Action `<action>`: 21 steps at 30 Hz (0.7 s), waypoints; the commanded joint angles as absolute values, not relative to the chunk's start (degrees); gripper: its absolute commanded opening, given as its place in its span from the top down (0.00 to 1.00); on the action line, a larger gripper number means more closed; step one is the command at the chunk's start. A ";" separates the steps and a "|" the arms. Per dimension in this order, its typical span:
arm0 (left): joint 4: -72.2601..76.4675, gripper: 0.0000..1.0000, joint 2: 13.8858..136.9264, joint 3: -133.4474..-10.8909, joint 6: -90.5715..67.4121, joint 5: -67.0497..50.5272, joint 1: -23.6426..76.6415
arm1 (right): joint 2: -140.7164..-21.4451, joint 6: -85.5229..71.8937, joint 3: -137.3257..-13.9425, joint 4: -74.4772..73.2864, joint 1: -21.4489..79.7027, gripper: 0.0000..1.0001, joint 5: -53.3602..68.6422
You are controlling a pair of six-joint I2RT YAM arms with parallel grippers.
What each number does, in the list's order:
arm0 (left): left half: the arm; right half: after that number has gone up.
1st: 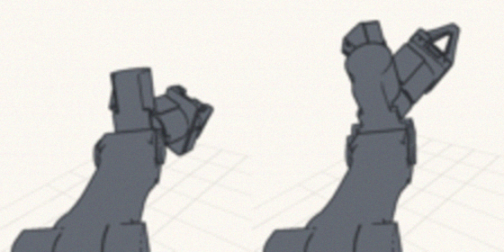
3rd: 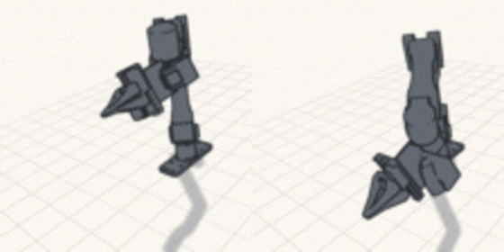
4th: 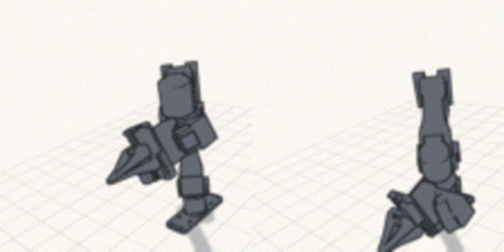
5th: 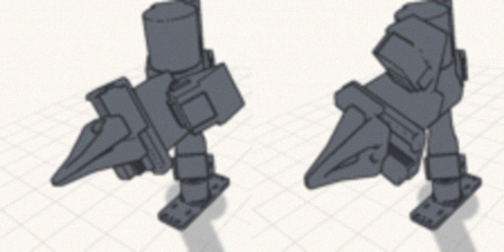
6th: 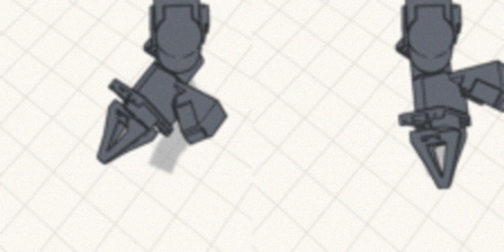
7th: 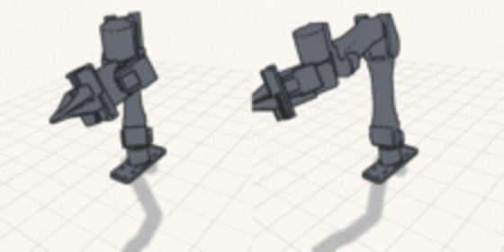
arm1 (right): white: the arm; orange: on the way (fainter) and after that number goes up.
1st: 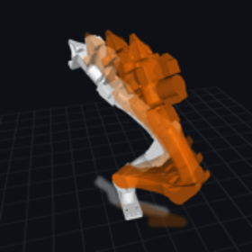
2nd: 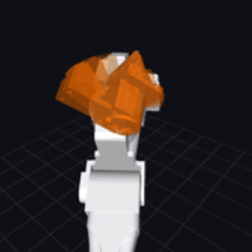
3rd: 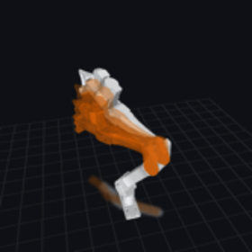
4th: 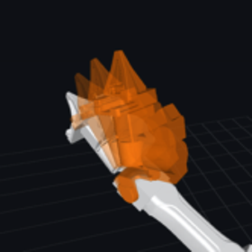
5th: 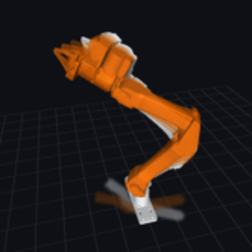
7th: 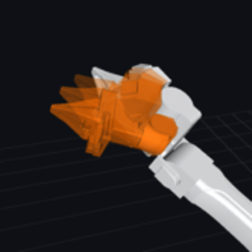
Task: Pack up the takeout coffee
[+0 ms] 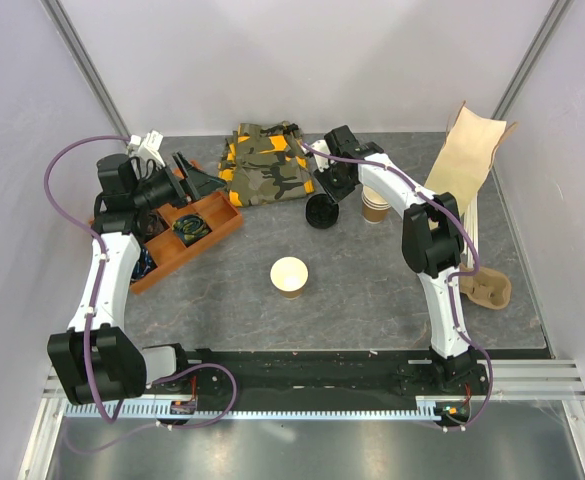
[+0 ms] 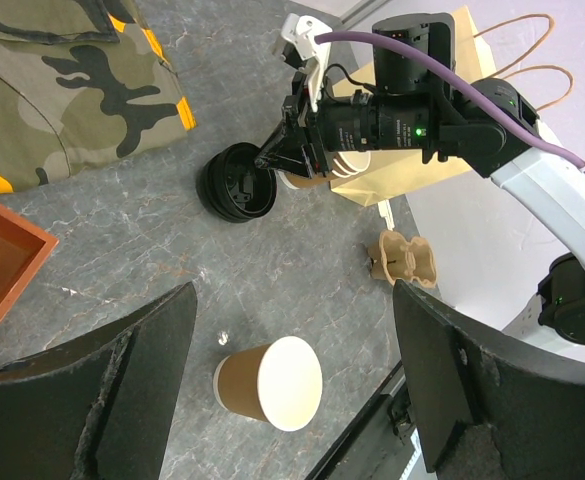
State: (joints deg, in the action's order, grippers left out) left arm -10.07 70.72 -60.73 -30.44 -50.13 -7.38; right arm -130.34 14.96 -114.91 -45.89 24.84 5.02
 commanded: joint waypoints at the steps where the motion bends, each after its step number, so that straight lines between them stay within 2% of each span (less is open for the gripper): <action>1: -7.47 0.14 70.75 -60.82 -31.46 -51.06 -7.21 | -126.74 14.68 -117.33 -44.47 24.70 0.73 3.87; 8: -7.38 0.14 70.84 -60.73 -31.46 -51.24 -7.21 | -125.95 14.33 -117.77 -44.65 24.78 0.84 4.13; 11: -7.38 0.14 70.84 -60.73 -31.29 -51.24 -7.12 | -125.51 14.15 -117.95 -44.91 24.78 0.95 4.83; 13: -7.29 0.14 70.93 -60.64 -30.85 -51.50 -6.95 | -125.51 14.15 -118.04 -45.09 24.70 0.99 5.71; 21: -7.64 0.16 72.33 -60.64 -26.55 -50.36 -3.44 | -125.95 14.15 -119.09 -46.58 24.70 1.00 7.56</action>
